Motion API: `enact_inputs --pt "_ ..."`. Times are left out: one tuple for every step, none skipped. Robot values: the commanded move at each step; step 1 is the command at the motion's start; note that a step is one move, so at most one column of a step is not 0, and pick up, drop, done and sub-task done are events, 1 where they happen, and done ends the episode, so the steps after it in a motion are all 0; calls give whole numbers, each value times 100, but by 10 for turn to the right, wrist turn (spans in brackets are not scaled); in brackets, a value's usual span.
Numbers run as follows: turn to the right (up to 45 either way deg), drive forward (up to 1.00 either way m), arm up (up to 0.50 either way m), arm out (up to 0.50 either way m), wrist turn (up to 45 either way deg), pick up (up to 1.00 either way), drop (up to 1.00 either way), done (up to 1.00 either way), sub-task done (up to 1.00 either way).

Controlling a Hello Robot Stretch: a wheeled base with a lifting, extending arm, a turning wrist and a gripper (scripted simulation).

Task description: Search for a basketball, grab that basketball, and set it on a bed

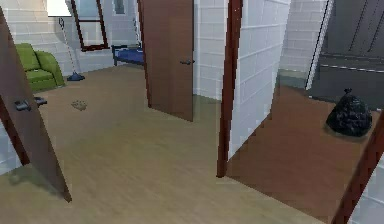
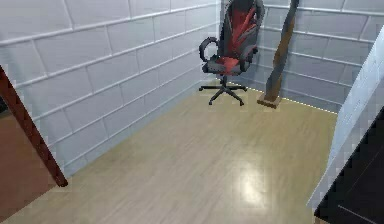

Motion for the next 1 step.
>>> enact_inputs --pt "-90 0 0 0 0 0 0 0 0"
